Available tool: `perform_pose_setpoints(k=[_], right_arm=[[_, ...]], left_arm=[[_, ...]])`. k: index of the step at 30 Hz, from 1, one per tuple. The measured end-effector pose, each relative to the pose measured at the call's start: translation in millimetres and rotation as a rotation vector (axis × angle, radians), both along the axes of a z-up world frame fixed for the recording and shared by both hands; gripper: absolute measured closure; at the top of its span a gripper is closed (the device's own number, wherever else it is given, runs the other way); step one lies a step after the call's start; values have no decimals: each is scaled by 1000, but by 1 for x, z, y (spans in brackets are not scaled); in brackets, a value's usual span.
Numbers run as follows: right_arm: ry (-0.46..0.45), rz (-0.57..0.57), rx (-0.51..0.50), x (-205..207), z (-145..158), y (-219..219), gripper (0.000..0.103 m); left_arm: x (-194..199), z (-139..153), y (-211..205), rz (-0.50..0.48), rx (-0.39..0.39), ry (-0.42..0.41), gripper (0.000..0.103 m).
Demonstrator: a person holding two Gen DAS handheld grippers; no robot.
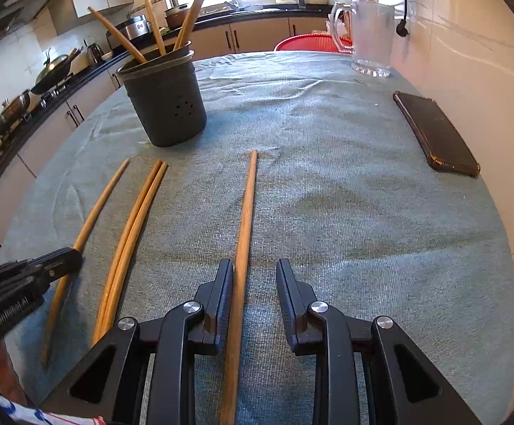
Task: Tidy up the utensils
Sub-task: 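Grasp a chopstick with the left gripper while the right gripper grasps another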
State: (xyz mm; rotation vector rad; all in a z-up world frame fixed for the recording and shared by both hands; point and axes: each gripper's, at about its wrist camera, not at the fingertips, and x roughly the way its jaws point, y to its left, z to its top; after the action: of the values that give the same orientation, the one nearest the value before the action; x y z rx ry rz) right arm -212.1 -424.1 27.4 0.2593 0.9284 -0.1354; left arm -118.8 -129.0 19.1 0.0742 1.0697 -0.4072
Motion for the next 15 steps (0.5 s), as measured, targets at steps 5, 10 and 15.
perform_pose_setpoints(k=[5, 10, 15], right_arm=[[29, 4, 55, 0, 1, -12, 77], [83, 10, 54, 2, 2, -22, 77], [114, 19, 47, 1, 2, -26, 77]], left_arm=[[5, 3, 12, -14, 7, 79, 96], [15, 2, 9, -58, 40, 110, 94], [31, 2, 5, -75, 41, 154, 92]])
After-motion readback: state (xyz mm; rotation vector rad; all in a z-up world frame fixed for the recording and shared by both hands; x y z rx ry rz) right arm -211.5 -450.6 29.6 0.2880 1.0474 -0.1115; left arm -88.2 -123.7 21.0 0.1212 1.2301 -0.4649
